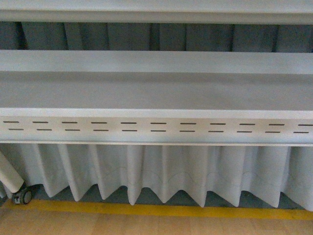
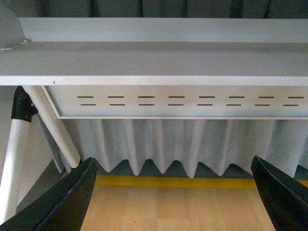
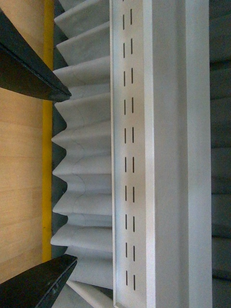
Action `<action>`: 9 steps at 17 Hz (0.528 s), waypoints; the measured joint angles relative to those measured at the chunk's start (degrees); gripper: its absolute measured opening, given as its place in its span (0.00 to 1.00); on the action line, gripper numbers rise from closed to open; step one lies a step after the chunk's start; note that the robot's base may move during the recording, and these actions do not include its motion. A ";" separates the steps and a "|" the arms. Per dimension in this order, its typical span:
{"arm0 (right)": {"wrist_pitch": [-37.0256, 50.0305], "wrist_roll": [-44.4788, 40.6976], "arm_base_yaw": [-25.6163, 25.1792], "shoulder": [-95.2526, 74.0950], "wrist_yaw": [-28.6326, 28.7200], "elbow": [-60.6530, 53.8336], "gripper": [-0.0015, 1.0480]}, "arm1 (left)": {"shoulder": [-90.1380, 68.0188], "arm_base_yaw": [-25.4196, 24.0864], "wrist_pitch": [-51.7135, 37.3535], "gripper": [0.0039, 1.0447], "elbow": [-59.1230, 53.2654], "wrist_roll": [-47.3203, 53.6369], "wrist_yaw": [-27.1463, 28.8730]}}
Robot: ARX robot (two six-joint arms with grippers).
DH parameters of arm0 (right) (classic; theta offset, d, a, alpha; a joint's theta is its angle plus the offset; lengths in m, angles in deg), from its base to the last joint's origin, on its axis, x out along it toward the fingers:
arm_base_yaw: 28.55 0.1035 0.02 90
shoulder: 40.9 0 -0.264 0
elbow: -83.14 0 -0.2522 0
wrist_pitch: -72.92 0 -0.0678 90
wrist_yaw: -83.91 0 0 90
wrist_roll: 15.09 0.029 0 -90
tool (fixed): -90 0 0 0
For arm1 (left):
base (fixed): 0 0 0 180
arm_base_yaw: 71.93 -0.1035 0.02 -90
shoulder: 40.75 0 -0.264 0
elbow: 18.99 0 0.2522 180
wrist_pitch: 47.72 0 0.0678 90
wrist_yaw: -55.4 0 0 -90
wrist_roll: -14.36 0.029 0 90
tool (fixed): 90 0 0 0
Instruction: Wind up and store yellow beetle toy
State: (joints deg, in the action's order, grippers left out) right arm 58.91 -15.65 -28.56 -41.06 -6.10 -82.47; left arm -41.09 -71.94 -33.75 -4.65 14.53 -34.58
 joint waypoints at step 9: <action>0.00 0.00 0.00 0.00 0.00 0.00 0.94 | 0.00 0.00 0.00 0.94 0.00 0.00 0.00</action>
State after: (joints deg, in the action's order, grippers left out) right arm 58.91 -15.65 -28.56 -41.06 -6.10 -82.47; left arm -41.09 -71.94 -33.75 -4.65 14.53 -34.58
